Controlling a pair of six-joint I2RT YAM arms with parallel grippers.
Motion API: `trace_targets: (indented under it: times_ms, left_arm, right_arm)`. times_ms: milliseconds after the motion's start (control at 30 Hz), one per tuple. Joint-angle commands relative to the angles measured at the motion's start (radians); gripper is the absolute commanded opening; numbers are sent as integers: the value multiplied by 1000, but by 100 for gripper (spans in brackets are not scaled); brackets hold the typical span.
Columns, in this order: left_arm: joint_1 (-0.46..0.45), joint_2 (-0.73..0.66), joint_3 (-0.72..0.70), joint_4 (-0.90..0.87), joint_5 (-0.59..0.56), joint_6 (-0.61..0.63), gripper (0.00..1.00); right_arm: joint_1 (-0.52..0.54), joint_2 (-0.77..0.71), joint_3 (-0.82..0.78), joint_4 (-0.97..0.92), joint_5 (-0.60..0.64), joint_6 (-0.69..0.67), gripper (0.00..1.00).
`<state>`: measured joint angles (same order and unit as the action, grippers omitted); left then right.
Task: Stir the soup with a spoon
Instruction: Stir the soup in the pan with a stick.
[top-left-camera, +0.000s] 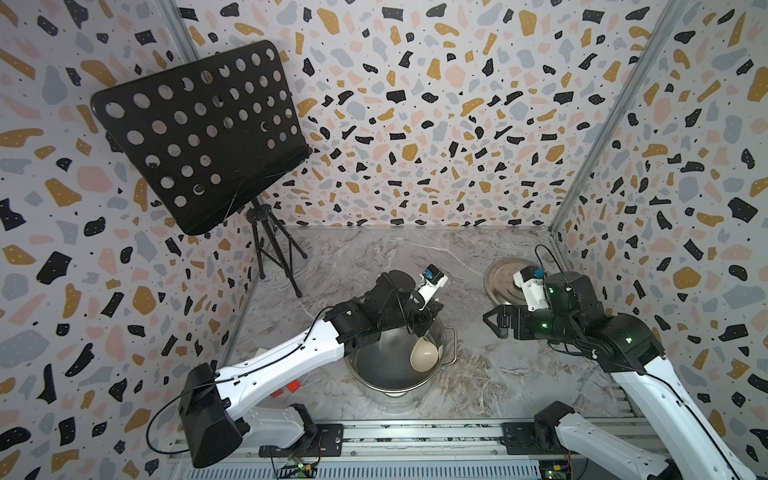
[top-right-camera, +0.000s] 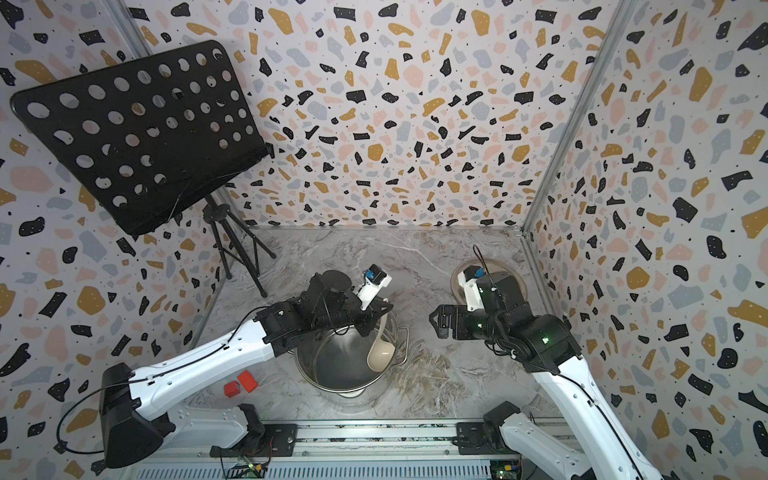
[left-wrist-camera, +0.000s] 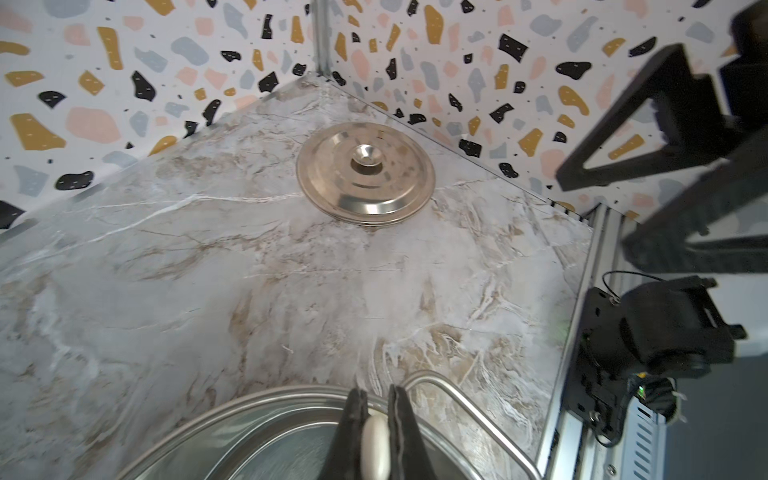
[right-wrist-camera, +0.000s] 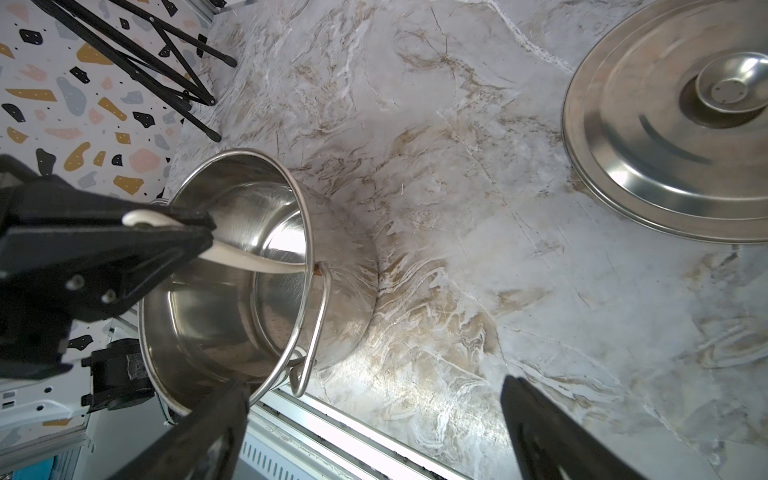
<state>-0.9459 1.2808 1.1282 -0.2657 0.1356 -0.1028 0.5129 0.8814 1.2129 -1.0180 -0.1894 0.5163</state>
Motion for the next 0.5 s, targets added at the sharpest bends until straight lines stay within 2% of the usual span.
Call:
trace_targets:
  times_ms: [0,467]
  left_arm:
    - [-41,-60,-12,-12,30,29,0]
    - [-48,-398,-185,-318,-106,22,0]
  right_arm:
    - [2,-16,-1,-1,11,5,100]
    - [1,37,17,8,0,-15,100]
